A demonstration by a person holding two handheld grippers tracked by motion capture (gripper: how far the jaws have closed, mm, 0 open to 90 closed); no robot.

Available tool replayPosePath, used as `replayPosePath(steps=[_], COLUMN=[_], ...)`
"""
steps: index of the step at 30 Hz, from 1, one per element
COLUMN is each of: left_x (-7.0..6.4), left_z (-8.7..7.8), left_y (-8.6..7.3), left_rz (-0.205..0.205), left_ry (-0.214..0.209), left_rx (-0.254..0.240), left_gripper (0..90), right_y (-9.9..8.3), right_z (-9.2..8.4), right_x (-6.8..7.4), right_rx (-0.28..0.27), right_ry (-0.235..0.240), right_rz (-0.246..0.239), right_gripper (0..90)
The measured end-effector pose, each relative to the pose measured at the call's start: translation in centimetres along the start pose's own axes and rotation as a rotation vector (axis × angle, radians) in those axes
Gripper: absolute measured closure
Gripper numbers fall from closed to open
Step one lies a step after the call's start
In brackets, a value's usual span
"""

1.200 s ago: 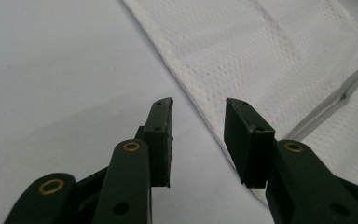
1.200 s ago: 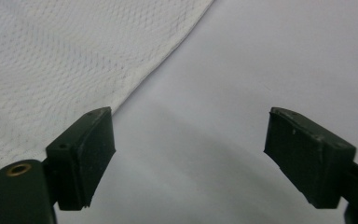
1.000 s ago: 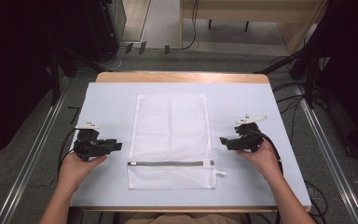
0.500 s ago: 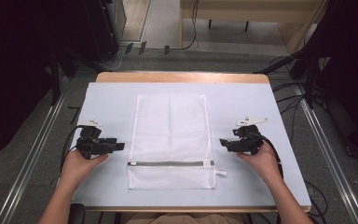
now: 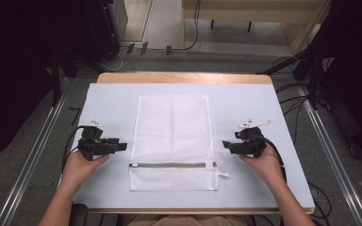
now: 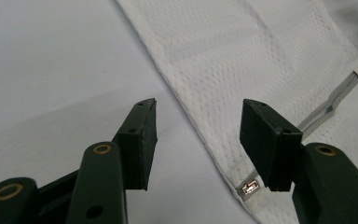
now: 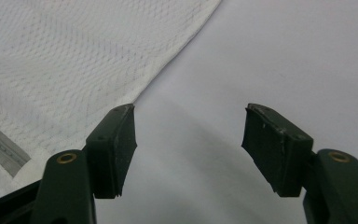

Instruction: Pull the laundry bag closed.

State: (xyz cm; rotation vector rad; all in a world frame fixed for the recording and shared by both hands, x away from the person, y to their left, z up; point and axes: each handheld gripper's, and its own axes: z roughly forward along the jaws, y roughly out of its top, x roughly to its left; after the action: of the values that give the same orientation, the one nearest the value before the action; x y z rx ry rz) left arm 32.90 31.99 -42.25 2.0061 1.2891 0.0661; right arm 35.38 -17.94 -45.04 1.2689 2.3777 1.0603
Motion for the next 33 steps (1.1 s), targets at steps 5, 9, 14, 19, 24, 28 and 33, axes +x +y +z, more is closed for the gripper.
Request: replayPosePath(steps=[5,9,14,19,24,28,33], left_x=[0.0,0.0,0.0,0.0,-0.3,-0.3,0.0], left_z=[0.3,0.4,0.3,0.0,-0.2,-0.5,-0.9], left_y=[0.2,0.2,0.2,0.1,0.0,-0.2,-0.5], left_rz=[-0.001,-0.002,0.009,0.009,0.019,0.024,0.021], left_ry=[-0.008,-0.007,-0.004,-0.004,-0.008,-0.003,0.003], left_rx=[0.01,0.012,0.012,0.004,0.004,0.012,0.011], left_gripper=[44.1,42.6,40.7,40.8,40.6,40.8,41.1], right_y=[-0.1,-0.1,-0.1,0.1,0.2,0.4,0.6], right_z=[0.0,0.1,0.0,-0.3,-0.5,-0.7,-0.5], right_x=[0.1,0.1,0.3,1.0,1.9,3.1,4.3], right_rx=[0.013,0.018,0.022,0.011,0.009,0.01,0.016], right_ry=[0.004,0.003,0.001,0.016,0.033,0.056,0.076], right_rz=[-0.006,-0.012,-0.024,-0.03,-0.047,-0.071,-0.099], right_gripper=[37.1,37.6,38.7,39.6,40.0,40.8,40.4])
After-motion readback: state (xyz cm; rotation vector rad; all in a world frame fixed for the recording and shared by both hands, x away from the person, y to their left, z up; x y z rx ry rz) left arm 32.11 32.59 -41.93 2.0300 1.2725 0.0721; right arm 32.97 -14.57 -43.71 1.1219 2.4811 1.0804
